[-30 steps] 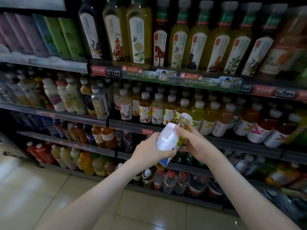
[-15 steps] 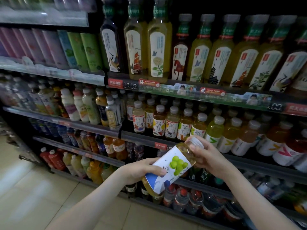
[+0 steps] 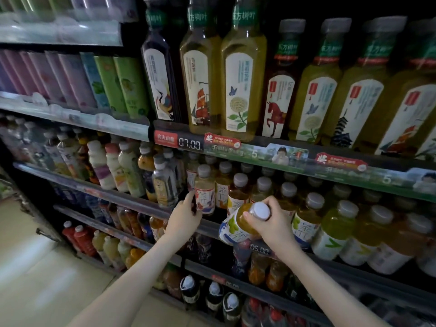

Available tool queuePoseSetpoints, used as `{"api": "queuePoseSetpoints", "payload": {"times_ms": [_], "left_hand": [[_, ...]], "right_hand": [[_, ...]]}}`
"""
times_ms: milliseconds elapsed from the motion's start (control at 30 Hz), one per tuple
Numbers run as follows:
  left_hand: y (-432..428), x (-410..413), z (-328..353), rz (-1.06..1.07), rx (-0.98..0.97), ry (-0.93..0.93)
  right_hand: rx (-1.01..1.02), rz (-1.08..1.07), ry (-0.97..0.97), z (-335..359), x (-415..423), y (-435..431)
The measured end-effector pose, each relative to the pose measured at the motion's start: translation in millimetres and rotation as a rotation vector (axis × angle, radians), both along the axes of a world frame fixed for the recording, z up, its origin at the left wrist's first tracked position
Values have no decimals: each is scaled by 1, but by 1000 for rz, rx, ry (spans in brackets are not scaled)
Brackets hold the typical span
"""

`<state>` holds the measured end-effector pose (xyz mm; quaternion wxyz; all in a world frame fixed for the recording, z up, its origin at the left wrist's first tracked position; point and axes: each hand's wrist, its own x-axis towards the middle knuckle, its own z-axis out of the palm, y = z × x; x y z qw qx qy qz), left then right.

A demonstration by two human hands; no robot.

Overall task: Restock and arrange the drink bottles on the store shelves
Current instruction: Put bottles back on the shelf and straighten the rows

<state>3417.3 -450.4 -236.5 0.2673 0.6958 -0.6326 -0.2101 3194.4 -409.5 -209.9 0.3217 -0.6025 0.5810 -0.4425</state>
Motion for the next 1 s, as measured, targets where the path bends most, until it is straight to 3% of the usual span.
{"api": "queuePoseSetpoints", "payload": {"times_ms": [133,267,400,533,667,833,1000], "left_hand": [[-33,6,6,-64,-119,-163],[-79,15,23,-213,-54,-263],[-107,27,25,-260,-35,-221],[-103,41,20,-358,-159,-179],[-110,41,29,-456,-156,-107],[-101,44,37,-498,-249,-180],[-82,76,18,-422,-285,-94]], "right_hand": [[-15,-53,46,-1,20,-15],[-11,-126,9,-5,42,-26],[16,-218,-45,-10,61,-34],[2,-307,33,-9,83,-36],[-11,-378,28,-10,98,-34],[-7,-427,-26,-11,105,-32],[-55,-490,-28,-16,112,-30]]}}
